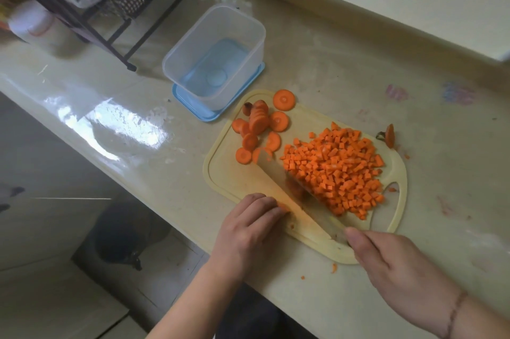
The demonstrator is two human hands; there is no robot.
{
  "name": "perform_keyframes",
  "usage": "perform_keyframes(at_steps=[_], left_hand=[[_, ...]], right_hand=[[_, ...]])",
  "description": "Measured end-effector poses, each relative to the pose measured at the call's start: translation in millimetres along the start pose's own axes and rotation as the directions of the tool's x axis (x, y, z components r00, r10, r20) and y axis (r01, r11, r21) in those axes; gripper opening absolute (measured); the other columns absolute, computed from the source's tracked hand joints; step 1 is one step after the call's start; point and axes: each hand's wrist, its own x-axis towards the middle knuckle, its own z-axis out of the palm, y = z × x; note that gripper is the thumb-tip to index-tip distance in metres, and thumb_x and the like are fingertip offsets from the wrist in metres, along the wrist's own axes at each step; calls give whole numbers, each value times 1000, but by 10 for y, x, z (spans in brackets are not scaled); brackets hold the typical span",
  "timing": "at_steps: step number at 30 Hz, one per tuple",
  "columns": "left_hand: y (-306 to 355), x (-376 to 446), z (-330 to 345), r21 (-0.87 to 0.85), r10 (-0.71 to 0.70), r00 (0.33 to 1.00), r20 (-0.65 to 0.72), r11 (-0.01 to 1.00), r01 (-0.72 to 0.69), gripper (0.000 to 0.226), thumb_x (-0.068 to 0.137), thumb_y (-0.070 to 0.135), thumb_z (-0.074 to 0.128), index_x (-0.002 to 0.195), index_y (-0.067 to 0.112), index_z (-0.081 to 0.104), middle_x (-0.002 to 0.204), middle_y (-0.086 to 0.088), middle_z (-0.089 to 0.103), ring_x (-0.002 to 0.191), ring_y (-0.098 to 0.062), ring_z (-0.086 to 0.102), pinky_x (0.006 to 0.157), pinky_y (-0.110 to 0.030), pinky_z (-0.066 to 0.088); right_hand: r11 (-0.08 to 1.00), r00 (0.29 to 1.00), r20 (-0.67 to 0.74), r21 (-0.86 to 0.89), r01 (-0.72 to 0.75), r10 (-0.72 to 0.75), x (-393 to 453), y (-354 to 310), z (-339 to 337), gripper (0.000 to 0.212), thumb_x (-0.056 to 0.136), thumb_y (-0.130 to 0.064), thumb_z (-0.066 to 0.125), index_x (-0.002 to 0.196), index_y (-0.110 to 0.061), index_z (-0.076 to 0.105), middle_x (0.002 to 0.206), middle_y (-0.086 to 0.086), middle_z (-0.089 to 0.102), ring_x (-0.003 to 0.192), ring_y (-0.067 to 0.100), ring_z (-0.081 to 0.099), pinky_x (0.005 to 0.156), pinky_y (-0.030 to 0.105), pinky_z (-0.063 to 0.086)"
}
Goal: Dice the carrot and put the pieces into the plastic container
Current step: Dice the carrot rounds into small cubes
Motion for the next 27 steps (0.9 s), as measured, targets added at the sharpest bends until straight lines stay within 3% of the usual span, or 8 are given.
perform_keyframes(at_steps=[8, 17, 21, 24, 27], left_hand=[[-9, -59, -10, 3, 28, 1000, 0, 1000, -28, 24, 78, -9, 83, 101, -5, 75, 106, -17, 70, 96, -35, 66, 82, -40, 56], [-31, -90, 11, 12, 18, 1000, 5, 1000, -18, 30, 70, -8, 89, 98, -4, 78, 109, -15, 74, 102, -32, 70, 85, -41, 58], [-3, -55, -7, -6, 10, 1000, -2, 1000, -10, 35, 69, -8, 90, 101, -1, 78, 111, -13, 74, 104, -29, 70, 88, -37, 58], [-7, -53, -19, -13, -4, 1000, 0, 1000, 4, 35, 71, -9, 89, 103, -1, 78, 111, -13, 74, 104, -29, 70, 88, -38, 57], [-14, -56, -22, -10, -5, 1000, 3, 1000, 5, 21, 83, -6, 79, 103, -2, 77, 110, -14, 73, 103, -30, 68, 87, -39, 57]], right_hand=[[998, 999, 37, -53, 22, -20, -157, -11, -30, 83, 69, -91, 8, 68, -18, 49, 54, -7, 54, 53, 10, 49, 54, 26, 37], [987, 992, 112, -153, -44, 62, -236, 77, -9, 102, 58, -95, -9, 77, -22, 61, 67, -6, 65, 70, 7, 61, 68, 29, 48], [969, 994, 95, -246, -29, 54, -158, 48, 141, 93, 59, -90, -16, 73, -26, 51, 65, -5, 58, 65, 9, 55, 62, 28, 45], [976, 997, 67, -219, -13, 28, -108, 37, 187, 83, 67, -86, -8, 73, -27, 51, 65, -4, 58, 66, 11, 56, 62, 28, 45], [984, 999, 32, -177, 20, -14, -82, 77, 92, 78, 74, -85, 3, 66, -25, 53, 65, -10, 61, 62, 9, 57, 56, 25, 42]])
